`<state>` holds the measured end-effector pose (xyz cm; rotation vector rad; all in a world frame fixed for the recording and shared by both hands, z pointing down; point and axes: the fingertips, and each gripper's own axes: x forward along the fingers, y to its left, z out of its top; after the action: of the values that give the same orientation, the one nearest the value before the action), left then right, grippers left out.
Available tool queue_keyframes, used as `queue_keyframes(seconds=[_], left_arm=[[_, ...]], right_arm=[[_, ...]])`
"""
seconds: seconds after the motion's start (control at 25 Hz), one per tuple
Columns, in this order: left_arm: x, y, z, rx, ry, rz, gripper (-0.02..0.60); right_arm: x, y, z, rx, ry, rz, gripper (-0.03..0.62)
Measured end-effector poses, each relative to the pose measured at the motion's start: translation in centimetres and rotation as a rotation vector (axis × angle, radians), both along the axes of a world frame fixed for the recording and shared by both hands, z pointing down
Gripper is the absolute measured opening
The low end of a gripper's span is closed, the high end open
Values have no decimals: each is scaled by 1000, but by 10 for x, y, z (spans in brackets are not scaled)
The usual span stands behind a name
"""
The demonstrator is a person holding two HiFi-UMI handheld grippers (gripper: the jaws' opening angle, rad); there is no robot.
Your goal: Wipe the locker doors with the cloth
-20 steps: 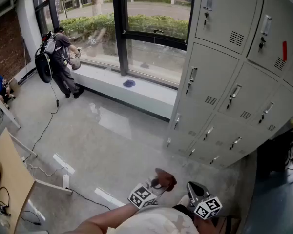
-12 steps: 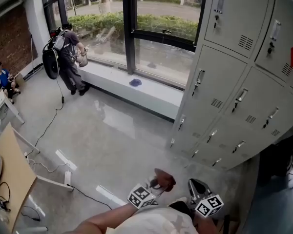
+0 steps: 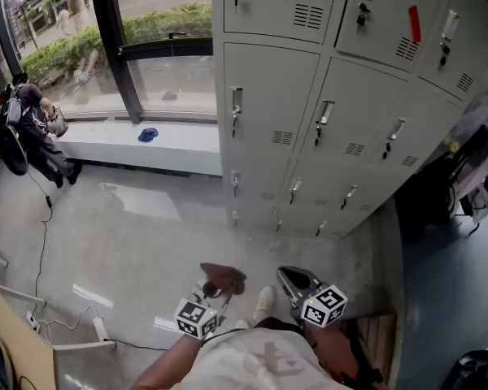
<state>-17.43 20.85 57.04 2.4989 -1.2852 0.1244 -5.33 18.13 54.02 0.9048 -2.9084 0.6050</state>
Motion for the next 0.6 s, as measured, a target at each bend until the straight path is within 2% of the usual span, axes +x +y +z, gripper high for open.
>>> queue_keyframes(seconds=[0.16,0.48,0.6], left_arm=[[8,-24,3,-22,2,11,87],[33,-83,-12,-4,-2,24,87],[22,-107,-11,-7,-21,-38,87]], right_arm=[[5,-27,-8,6,-5,14,8],[20,-89,-13,8,-16,10,8],[9,-121,-12,18,-43,-49,8]])
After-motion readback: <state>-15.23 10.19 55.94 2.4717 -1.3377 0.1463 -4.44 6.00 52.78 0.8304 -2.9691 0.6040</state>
